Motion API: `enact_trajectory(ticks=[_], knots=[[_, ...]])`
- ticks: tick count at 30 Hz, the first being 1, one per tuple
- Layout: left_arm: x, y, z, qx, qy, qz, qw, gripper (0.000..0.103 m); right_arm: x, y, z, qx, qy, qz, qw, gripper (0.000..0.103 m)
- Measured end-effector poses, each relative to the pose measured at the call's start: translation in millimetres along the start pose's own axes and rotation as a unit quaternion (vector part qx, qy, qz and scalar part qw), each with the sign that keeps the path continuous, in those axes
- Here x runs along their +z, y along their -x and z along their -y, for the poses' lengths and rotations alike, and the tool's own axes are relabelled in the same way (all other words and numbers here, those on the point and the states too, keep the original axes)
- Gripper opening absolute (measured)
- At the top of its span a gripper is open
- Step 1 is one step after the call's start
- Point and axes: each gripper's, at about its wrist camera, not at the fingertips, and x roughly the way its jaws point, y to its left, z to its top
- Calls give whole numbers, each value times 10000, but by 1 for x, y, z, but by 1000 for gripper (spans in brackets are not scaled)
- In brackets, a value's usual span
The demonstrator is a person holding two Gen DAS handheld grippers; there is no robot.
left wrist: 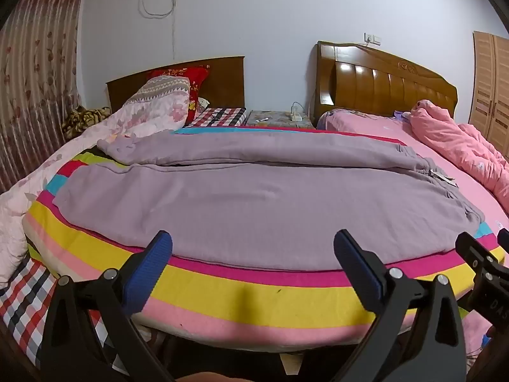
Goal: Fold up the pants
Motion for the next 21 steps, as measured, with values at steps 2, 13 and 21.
enact_trajectory(ticks=[2,13,21], knots=[[0,0,0,2,7,20,10000,101,0,1,0,6,-2,21,10000,98],[0,4,3,8,-18,69,10000,101,2,4,0,22,-25,-49,10000,98],[0,0,1,0,21,-69,10000,101,2,2,-2,20,-18,-88,10000,98]])
